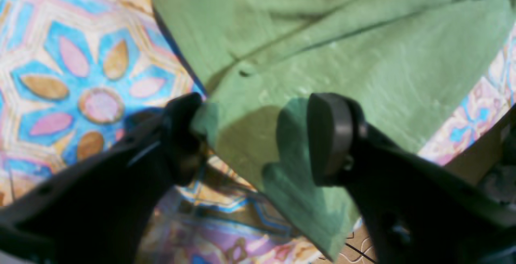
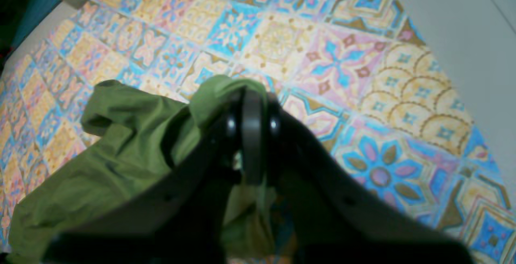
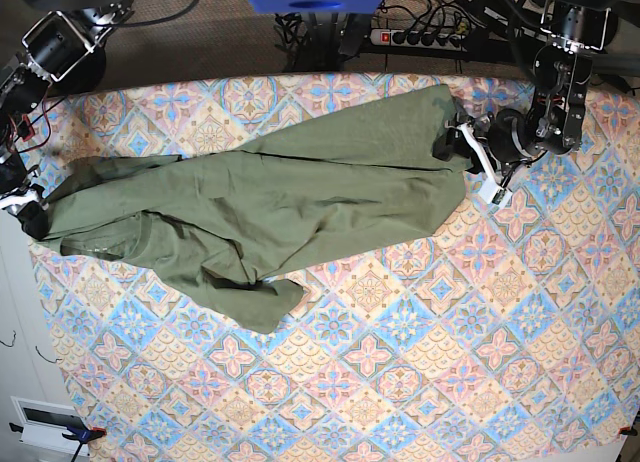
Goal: Layout the t-shirt on the table in an organized manner, then fold the t-shirt properly
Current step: 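Adjust the left gripper's grip on the t-shirt edge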
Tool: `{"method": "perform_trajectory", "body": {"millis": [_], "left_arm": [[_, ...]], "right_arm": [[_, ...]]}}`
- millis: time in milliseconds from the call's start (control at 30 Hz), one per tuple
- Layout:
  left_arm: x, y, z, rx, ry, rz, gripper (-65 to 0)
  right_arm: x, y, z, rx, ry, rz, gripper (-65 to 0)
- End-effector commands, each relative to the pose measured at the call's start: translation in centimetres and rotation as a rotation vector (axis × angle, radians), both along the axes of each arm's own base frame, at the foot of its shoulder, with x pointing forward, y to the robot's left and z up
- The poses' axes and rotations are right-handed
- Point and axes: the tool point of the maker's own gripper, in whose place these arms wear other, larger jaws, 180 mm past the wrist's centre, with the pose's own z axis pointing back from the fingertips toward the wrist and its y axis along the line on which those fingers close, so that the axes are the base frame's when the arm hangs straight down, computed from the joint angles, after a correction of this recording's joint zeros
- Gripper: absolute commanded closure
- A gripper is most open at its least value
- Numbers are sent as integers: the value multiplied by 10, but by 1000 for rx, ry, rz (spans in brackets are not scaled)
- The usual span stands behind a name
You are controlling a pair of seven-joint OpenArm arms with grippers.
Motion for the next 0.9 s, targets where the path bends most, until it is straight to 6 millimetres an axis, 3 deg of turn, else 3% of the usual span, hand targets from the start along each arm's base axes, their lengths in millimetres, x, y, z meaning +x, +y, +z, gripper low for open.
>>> {"method": "perform_trajectory", "body": {"millis": [0,333,600,733,867], "left_arm": [[-24,7,-14,53,102,-36,-311],[-17,5,-10,40,80,-25,-4],[30,24,25,16,-102,79,0],[61,30,73,-20,-273,162,0],[79,34,112,-33,-401,197,0]], "right_arm": [[7,-9,26,-34,-74,-4,-7],[7,-4,22,-17,-74,-4,-7],[7,-3,21,-15,-74,-4,-7],[7,-3,21,-16,-74,-3,-7],[6,-1,18,-13,-50,8,-7]]}}
